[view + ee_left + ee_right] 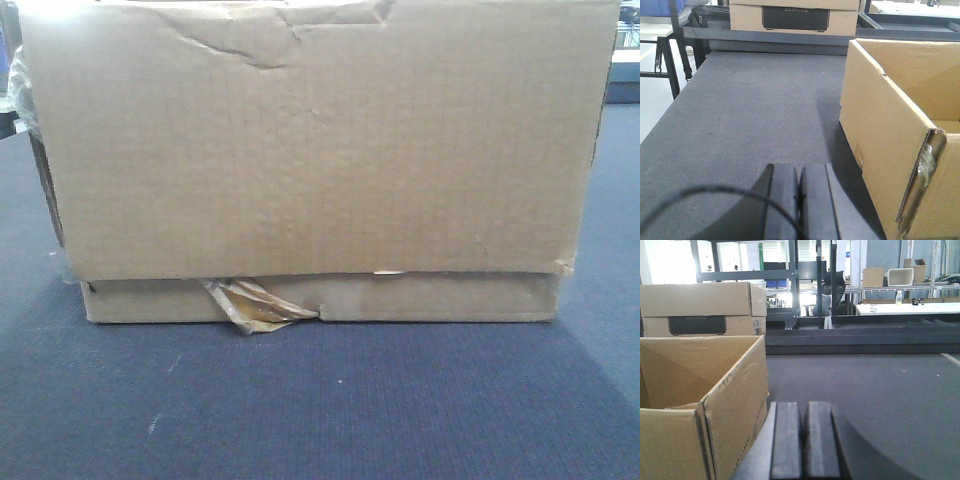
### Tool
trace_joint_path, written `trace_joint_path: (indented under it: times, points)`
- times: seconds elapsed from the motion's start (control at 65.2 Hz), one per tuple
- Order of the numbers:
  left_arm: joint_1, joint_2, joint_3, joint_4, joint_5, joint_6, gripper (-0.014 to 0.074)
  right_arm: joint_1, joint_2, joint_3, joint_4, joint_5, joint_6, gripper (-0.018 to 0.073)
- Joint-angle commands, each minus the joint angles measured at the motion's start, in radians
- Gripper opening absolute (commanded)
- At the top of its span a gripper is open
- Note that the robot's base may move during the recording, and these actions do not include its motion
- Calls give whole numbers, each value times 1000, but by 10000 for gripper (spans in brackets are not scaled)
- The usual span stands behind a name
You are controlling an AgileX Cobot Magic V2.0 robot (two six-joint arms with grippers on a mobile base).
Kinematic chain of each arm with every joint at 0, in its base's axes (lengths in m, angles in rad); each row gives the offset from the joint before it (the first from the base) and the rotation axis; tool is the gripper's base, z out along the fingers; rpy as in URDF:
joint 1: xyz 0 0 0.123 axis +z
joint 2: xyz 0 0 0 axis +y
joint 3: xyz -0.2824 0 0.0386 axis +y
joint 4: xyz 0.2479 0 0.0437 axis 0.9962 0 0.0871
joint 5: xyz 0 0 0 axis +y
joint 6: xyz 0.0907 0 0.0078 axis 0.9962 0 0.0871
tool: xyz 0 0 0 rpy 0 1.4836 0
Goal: Grab carton from right shelf to conveyor
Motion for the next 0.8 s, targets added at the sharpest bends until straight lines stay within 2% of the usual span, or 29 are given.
trace_joint_path:
  times: [0.0,0.138,0.199,0.23,0.276,0.368,0.491,0.644,0.782]
  points:
    - [1,-4,0,-3,-25,6,-17,-5,-6,2,-14,-20,-1,-67]
    - [1,-5,0,-3,-23,10,-17,-5,-6,2,-14,-20,-1,-67]
    - [1,-5,0,-13,-26,90,-17,-5,-6,2,-14,-20,-1,-67]
    - [1,-5,0,-53,-28,167,-17,-5,-6,2,-14,-20,-1,-67]
    - [7,-7,8,-108,-33,239,-17,-5,-6,2,-14,-20,-1,-67]
    - [38,-21,36,-166,-58,261,-17,-5,-6,2,-14,-20,-1,-67]
    - [107,-70,132,-210,-177,266,-17,-5,-6,2,-14,-20,-1,-67]
    - [196,-166,304,-336,-371,371,-17,-5,-6,2,-14,-20,-1,-67]
    - [216,-231,444,-341,-469,377,-17,-5,-6,2,-14,-20,-1,-67]
